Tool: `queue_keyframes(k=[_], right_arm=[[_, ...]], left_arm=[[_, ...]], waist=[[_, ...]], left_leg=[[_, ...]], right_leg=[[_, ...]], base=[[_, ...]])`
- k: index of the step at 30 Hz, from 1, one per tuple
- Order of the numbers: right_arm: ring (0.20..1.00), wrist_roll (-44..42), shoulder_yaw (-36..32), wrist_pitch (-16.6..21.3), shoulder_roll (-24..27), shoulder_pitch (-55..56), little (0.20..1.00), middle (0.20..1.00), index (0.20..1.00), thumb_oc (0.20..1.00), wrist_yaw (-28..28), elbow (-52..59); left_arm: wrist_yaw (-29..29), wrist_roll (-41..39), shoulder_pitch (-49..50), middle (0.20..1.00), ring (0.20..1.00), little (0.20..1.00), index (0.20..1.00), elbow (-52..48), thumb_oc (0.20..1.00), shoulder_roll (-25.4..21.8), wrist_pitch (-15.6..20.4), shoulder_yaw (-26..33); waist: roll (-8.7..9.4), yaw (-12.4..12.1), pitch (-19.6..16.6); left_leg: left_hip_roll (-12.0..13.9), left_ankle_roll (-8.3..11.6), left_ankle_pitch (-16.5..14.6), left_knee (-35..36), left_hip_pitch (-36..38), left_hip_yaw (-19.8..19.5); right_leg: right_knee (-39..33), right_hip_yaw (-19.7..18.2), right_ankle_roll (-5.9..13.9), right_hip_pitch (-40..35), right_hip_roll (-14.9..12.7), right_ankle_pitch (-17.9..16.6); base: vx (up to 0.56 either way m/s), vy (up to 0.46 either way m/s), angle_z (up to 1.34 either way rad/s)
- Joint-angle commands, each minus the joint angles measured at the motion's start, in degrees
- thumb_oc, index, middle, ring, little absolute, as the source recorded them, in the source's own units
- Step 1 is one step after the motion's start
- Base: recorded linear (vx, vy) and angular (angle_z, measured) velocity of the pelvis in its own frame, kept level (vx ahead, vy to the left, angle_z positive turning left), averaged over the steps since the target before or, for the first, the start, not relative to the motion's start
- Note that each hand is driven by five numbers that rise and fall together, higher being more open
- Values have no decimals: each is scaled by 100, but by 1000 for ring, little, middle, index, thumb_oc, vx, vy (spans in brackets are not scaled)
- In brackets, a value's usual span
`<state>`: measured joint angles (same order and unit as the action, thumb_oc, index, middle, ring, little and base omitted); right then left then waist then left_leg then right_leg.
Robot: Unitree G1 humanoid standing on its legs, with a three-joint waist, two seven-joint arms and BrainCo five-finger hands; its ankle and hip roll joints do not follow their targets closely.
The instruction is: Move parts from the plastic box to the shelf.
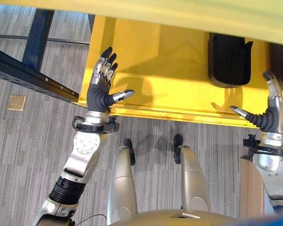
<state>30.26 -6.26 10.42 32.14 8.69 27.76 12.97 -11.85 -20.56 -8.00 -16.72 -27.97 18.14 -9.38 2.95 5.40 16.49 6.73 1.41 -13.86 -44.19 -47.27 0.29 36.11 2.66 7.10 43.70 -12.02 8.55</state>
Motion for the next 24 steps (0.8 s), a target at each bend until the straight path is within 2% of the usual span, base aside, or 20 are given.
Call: queue_keyframes(k=[1,8,13,24], right_arm=[[1000,576,-58,-120,268,-175,1000,1000,1000,1000,27,87],[1000,1284,533,-261,582,-234,1000,1000,1000,1000,-241,-230],[1000,1473,952,-324,598,-399,1000,1000,1000,1000,-375,-590],[1000,1390,1474,-385,433,-877,1000,1000,1000,1000,-336,-1113]], left_arm=[[-56,230,-118,1000,1000,1000,1000,-435,1000,-35,294,45],[-64,372,-208,1000,1000,1000,1000,-336,1000,-2,235,-53],[-109,409,-267,1000,1000,1000,1000,-225,1000,92,237,-74],[-193,451,-334,1000,1000,1000,1000,-110,1000,177,265,-90]], waist=[[-80,-104,-207],[-47,-134,-189],[-41,-165,-176],[-56,-216,-151]], left_leg=[[-26,-32,194,243,-41,-44],[-30,-28,223,259,-69,-54],[-40,-25,229,259,-84,-56],[-56,-24,241,263,-130,-39]], right_leg=[[313,340,-154,-68,130,-3],[304,359,-152,-41,110,-34],[335,346,-155,-14,99,-30],[358,366,-169,10,79,-23]], base=[[0,0,0],[0,0,0],[0,0,0],[0,0,0]])
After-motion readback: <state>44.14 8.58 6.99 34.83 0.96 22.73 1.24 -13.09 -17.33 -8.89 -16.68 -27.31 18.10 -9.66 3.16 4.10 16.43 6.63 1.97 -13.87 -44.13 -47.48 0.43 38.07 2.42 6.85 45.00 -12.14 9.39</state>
